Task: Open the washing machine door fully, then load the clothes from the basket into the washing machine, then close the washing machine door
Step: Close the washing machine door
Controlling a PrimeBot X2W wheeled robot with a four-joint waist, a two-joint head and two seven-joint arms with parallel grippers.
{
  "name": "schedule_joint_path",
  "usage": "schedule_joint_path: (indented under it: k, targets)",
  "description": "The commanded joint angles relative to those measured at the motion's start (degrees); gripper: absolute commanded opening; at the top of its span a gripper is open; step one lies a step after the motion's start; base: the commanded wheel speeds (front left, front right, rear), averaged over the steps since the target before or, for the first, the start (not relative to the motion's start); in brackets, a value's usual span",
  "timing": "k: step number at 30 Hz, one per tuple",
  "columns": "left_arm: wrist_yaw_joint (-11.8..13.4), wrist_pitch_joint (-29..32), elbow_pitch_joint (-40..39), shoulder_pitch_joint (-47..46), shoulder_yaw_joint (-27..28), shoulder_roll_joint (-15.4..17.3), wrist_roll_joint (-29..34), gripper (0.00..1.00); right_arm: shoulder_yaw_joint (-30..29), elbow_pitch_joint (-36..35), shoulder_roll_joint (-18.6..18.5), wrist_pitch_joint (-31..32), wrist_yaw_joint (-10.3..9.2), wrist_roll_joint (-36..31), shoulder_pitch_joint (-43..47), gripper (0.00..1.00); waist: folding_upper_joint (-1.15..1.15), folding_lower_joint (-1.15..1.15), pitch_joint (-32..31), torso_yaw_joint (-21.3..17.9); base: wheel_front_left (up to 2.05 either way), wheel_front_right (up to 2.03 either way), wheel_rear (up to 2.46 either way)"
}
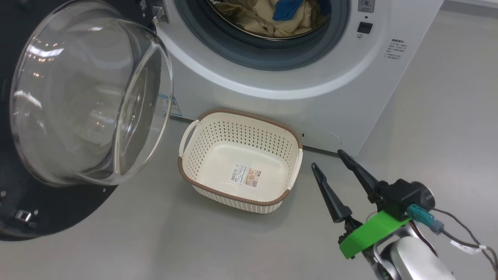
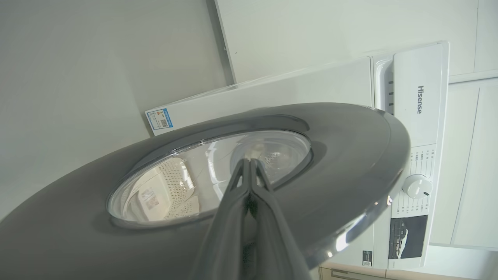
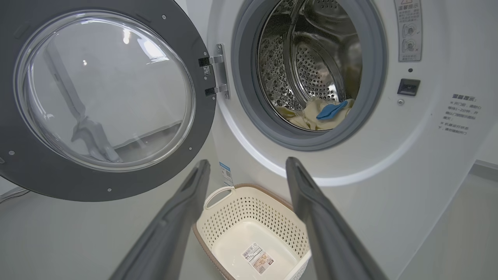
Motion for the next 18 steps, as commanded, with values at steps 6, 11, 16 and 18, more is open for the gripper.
schedule_joint_path:
  k: [6,11,16,18]
  targets:
    - [2.9,2.7,-6.9,-2.1,-2.3,-0.5,-1.0,0.00,0.6,-1.6,0.9,-0.4,0.10,0.5,0.3,1.00,0.00,0.00,-1.4,0.0,0.00,0.00,0.00]
    - [4.1,3.3,-11.4,-1.4,-5.4,-3.7,-0.8,0.00,0.1,-1.7,1.2,-0.4,0.10,0.5,0.9,1.00,0.00,0.00,-2.2,-0.8,0.00,0.00,0.00]
    - [6.3,3.6,-17.0,-0.1,-8.9,-7.0,0.1,0.00,-0.2,-1.7,1.6,-0.4,0.10,0.6,1.4,1.00,0.00,0.00,-3.1,-2.2,0.00,0.00,0.00]
    - [7.2,3.8,-19.1,0.3,-9.7,-7.9,0.1,0.00,-0.2,-1.7,1.7,-0.4,0.10,0.6,1.6,1.00,0.00,0.00,-3.3,-2.7,0.00,0.00,0.00]
